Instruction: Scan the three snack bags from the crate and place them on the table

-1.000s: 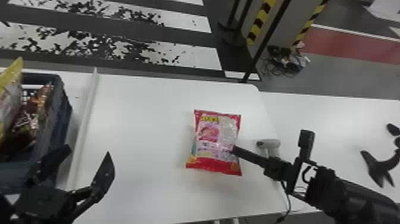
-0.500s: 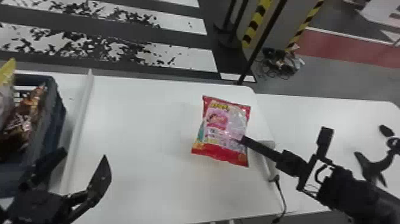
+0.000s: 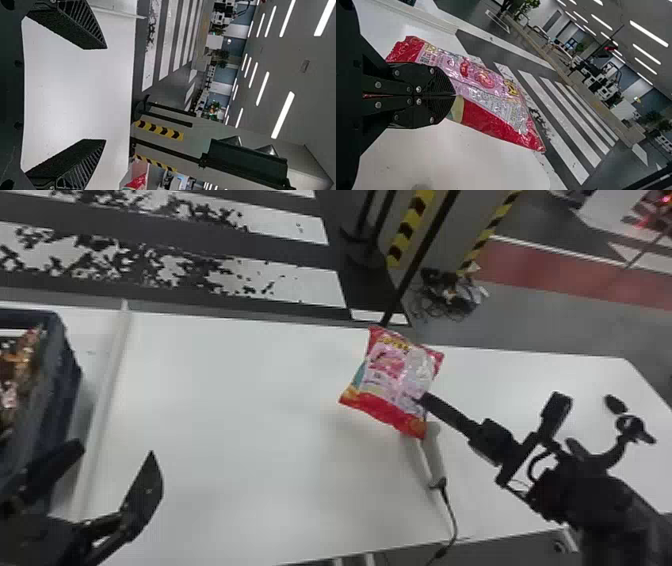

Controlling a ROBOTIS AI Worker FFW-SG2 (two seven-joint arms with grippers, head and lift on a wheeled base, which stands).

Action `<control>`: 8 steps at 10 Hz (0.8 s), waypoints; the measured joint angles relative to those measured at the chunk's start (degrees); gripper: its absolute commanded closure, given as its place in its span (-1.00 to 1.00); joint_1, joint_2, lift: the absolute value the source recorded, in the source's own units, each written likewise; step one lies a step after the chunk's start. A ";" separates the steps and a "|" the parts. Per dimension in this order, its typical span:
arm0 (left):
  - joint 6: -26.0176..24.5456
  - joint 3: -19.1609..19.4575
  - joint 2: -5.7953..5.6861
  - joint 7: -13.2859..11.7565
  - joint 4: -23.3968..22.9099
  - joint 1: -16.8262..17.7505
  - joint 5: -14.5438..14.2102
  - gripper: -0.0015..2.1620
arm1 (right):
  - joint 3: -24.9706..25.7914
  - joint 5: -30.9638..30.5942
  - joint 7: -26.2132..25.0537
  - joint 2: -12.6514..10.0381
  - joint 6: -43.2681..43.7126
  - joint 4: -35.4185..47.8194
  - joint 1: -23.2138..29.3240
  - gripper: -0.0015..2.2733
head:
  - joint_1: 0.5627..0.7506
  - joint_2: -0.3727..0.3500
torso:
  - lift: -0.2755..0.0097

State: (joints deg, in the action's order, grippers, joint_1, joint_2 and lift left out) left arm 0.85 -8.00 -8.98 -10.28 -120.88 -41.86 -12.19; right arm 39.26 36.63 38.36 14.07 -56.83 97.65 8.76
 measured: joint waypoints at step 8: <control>-0.46 0.25 0.07 0.00 -0.91 -1.58 0.50 -0.98 | 7.72 0.27 -9.94 4.47 12.23 -21.08 -9.79 0.98 | 0.41 -0.94 | 0.50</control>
State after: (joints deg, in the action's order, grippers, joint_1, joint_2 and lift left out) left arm 0.39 -7.76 -8.91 -10.28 -121.78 -43.43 -11.69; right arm 46.98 36.90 28.42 18.54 -44.60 76.57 -1.03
